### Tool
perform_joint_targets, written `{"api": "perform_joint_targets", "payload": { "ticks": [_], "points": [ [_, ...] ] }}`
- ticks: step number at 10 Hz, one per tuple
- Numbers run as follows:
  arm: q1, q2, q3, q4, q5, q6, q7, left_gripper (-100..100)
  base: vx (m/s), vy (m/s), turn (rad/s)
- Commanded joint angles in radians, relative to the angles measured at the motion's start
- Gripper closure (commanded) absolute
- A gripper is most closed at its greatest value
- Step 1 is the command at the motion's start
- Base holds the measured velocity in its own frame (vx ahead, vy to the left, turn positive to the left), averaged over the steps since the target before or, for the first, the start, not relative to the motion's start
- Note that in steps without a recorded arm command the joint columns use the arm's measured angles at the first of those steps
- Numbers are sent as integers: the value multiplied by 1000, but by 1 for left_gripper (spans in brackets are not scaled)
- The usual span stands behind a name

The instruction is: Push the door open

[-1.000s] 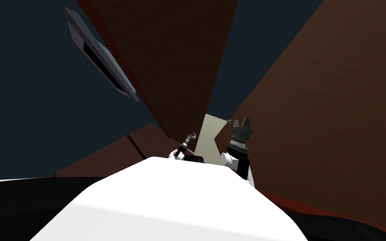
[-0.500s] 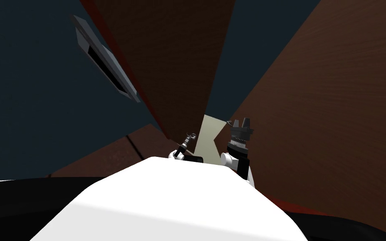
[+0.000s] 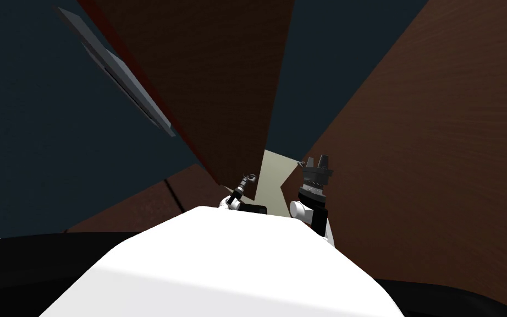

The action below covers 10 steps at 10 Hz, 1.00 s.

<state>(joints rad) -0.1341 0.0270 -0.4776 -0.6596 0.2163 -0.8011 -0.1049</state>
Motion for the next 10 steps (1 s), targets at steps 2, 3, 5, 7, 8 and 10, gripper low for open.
{"api": "perform_joint_targets", "payload": {
  "ticks": [2, 3, 5, 7, 8, 10],
  "points": [
    [9, 23, 48, -20, 11, 10, -16, 100, 161, -138, 73],
    [8, 24, 58, -19, 13, 9, -18, 100, 122, -116, 69],
    [5, 26, 88, -15, 20, 8, -25, 100, 120, -127, 55],
    [2, 26, 109, -12, 24, 8, -30, 100, 138, -145, 58],
    [0, 25, 130, -9, 29, 7, -35, 100, 121, -134, 72],
    [-1, 24, 140, -7, 31, 7, -37, 100, 102, -100, 55]
  ]
}}
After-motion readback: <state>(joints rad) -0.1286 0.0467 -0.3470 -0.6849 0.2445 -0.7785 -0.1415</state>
